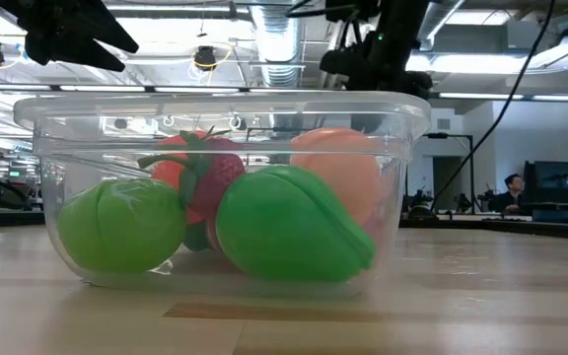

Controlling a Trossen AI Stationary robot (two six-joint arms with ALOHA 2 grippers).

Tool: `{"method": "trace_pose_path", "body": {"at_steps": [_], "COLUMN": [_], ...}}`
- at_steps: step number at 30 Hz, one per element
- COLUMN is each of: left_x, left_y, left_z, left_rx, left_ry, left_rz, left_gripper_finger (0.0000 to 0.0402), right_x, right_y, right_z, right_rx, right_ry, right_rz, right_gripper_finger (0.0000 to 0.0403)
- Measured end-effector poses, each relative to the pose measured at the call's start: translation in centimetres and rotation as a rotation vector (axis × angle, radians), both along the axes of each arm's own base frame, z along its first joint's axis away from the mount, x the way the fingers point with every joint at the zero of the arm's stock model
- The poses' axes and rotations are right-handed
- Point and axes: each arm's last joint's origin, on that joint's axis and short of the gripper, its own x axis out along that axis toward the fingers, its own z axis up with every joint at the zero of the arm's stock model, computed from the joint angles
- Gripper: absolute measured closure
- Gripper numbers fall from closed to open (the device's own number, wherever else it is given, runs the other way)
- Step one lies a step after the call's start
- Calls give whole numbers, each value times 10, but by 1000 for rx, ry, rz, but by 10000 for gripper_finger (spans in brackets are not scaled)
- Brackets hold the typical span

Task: Pick and placing Produce into tupperware
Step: Put the red strawberry into the transparent bin

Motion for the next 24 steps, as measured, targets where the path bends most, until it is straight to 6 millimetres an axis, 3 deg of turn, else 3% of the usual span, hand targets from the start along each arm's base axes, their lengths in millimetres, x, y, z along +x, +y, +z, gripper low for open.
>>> {"method": "trace_pose_path", "body": {"at_steps": [14,24], "left_x": [0,0], "left_y": [0,0], "left_z": [0,0], "left_rx": [8,3], "left_ry": [-1,1], "left_rz": [3,0], "left_gripper_finger": [123,123], "right_x": [-4,-8], "right_y": [-21,-24], "right_z": [-7,-8], "right_rx": [15,58], "right_ry": [20,45], "right_rz": [-70,-111], "right_gripper_finger": [198,192]}}
